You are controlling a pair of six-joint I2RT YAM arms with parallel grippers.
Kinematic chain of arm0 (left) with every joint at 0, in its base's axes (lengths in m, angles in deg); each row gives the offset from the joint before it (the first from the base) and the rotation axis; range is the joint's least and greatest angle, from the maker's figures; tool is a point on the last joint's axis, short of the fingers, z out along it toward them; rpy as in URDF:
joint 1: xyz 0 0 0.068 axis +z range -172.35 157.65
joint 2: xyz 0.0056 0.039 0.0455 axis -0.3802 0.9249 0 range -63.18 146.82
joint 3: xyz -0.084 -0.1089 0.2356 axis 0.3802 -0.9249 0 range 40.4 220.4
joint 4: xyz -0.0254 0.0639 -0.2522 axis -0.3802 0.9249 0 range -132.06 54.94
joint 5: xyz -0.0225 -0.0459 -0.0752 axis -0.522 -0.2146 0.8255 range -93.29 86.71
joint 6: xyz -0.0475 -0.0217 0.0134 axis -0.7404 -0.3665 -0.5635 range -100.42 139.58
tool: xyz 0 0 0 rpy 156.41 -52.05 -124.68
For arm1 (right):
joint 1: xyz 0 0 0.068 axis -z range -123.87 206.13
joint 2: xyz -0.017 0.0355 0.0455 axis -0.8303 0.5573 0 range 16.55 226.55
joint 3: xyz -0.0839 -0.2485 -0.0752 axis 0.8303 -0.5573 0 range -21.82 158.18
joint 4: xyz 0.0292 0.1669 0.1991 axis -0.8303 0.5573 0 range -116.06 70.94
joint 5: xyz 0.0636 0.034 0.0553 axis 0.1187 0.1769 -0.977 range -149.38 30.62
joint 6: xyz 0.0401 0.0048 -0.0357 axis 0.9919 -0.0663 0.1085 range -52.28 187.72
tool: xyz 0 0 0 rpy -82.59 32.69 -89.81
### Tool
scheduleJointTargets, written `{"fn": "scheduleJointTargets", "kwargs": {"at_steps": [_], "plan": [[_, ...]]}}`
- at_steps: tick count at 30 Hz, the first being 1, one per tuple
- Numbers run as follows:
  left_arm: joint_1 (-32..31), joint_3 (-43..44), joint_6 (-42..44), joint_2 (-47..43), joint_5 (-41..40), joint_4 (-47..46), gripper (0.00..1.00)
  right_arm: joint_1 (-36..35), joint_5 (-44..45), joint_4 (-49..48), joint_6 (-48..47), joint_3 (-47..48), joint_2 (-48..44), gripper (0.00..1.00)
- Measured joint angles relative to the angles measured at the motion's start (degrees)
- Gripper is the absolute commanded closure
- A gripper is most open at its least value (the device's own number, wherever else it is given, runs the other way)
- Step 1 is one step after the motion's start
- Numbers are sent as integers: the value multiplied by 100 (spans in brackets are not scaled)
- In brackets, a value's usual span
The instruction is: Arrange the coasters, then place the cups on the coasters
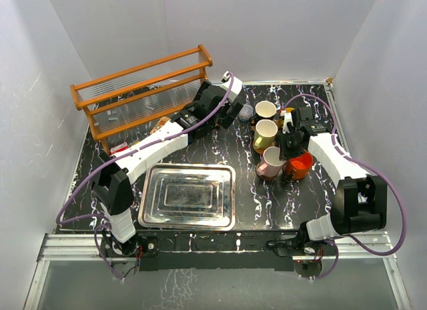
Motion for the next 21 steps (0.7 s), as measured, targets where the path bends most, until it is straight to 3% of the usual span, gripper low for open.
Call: {"fn": "scheduleJointTargets", "kwargs": {"at_steps": [21], "plan": [[7,0,0,0,7,0,1,-184,247,-11,-203,85,9,100]]}}
